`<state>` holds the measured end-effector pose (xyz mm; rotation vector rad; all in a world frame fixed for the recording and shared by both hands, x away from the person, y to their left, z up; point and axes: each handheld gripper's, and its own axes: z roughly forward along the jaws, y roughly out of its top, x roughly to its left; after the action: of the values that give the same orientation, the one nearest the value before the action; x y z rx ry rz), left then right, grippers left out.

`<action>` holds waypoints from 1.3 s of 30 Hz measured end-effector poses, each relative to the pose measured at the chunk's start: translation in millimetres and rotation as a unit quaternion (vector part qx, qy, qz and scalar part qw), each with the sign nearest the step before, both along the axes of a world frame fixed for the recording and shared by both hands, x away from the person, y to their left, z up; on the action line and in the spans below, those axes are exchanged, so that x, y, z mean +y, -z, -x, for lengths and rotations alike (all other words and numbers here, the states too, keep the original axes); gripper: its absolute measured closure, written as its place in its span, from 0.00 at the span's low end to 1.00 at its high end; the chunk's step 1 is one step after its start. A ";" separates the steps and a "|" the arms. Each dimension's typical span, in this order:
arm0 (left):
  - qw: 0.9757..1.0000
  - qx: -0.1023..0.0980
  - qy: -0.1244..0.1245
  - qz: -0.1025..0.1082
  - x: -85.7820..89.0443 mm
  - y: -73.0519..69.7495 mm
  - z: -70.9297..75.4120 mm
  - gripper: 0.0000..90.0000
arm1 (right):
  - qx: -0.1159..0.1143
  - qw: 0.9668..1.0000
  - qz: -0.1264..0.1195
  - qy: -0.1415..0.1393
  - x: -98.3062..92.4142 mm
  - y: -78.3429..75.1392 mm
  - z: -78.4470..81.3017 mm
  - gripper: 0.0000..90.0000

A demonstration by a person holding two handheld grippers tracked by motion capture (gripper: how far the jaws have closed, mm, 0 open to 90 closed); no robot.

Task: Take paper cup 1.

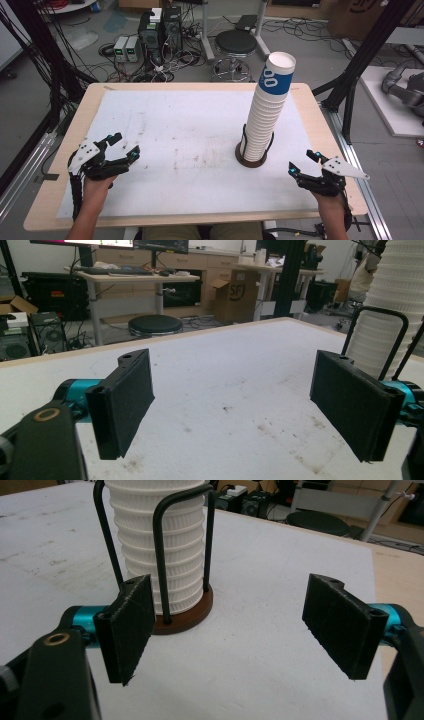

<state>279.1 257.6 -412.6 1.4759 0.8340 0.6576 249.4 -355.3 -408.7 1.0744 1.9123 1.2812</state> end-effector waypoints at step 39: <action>0.973 0.006 0.231 0.021 -102.9 -109.4 -48.1 0.19 | 0.003 1.000 0.003 -0.011 10.0 -0.6 -4.7 0.24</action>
<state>327.2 154.7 -303.2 1.5649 0.4811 0.2803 254.1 -345.3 -408.1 1.0574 1.9354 1.2850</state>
